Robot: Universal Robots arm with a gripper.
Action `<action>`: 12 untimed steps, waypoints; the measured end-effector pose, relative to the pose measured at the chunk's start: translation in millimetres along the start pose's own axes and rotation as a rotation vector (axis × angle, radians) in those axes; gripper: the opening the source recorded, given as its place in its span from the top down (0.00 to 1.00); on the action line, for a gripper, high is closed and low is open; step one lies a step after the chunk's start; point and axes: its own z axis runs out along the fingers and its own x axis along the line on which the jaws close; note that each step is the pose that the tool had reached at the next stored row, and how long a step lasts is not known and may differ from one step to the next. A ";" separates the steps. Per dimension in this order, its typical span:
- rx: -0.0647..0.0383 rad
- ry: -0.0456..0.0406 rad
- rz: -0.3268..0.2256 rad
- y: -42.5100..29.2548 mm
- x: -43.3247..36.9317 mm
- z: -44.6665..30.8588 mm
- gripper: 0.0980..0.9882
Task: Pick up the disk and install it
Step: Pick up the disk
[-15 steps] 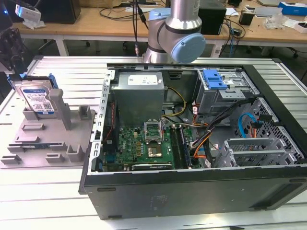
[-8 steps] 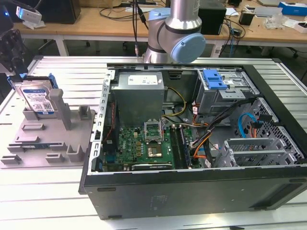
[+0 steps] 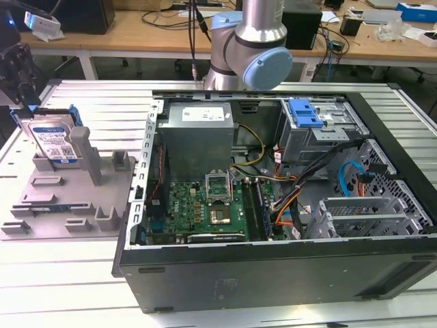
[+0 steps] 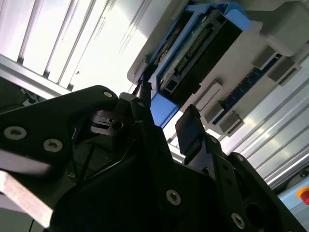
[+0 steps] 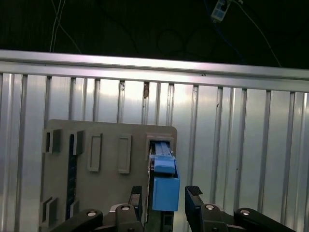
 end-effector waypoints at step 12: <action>0.001 0.0000 0.000 2.3 -1.1 8.6 0.57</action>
